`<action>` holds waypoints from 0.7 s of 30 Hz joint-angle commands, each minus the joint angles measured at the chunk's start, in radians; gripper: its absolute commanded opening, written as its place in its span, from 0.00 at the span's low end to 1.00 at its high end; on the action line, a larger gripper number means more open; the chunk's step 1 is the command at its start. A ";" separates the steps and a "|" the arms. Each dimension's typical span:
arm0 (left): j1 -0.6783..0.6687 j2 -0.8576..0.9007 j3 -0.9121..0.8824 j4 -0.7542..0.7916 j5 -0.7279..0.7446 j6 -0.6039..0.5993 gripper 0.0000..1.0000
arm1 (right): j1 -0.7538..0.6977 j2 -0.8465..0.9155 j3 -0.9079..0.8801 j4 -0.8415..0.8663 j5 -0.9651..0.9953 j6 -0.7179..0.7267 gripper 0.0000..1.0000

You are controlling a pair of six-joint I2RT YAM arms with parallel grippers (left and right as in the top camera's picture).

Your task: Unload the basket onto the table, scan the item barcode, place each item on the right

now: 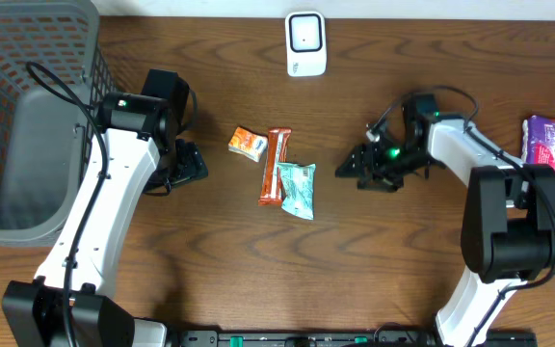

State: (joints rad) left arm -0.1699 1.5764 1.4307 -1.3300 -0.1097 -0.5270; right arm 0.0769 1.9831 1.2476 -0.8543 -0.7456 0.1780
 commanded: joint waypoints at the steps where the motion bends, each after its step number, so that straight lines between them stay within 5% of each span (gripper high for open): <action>1: 0.005 -0.003 -0.004 -0.004 -0.003 -0.012 0.98 | 0.060 -0.076 0.105 -0.064 0.080 -0.046 0.69; 10: 0.005 -0.003 -0.004 -0.004 -0.003 -0.012 0.98 | 0.358 -0.125 0.132 0.047 0.204 0.035 0.68; 21: 0.005 -0.003 -0.004 -0.004 -0.003 -0.012 0.98 | 0.678 -0.121 0.122 0.080 0.962 0.314 0.68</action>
State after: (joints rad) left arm -0.1699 1.5764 1.4307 -1.3304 -0.1101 -0.5270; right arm 0.6975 1.8706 1.3701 -0.7738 -0.0967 0.3767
